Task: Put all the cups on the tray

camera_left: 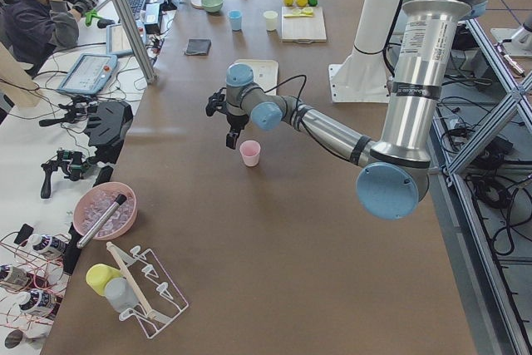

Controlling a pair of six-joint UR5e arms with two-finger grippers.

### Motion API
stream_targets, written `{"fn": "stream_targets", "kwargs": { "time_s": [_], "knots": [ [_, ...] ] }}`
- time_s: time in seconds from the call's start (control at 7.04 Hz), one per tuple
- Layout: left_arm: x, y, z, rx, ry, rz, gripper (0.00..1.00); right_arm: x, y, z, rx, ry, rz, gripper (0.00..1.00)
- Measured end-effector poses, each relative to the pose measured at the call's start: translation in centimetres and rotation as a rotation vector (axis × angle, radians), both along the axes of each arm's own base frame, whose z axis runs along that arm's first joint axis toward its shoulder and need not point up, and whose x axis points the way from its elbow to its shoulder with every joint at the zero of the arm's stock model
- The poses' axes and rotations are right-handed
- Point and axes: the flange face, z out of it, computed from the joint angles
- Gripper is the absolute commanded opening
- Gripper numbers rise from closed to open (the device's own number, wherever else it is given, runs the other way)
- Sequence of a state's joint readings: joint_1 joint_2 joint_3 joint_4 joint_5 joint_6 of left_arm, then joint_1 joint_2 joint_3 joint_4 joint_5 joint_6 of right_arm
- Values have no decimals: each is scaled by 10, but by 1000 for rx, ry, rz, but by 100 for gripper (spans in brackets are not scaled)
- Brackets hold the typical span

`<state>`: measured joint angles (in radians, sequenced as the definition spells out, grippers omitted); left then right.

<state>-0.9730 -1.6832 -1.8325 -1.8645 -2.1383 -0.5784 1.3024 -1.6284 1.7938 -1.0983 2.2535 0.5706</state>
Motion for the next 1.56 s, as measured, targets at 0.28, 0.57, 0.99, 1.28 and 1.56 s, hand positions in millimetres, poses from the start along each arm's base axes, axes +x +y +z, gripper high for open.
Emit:
{"fn": "stream_targets", "kwargs": {
  "time_s": [0.28,0.57,0.99,1.28,1.56],
  "knots": [
    [-1,5,33,-3,-11,9,97,0,0,1,-2,1,0,100],
    [5,3,53,5,-2,14,89,0,0,1,-2,1,0,100],
    [30,14,52,-17,34,11,12,0,-1,1,0,1,1,100],
    [44,21,56,-29,40,23,0,0,-1,1,0,1,1,100],
    [48,21,50,-22,48,27,0,0,-1,1,-1,2,1,100]
  ]
}}
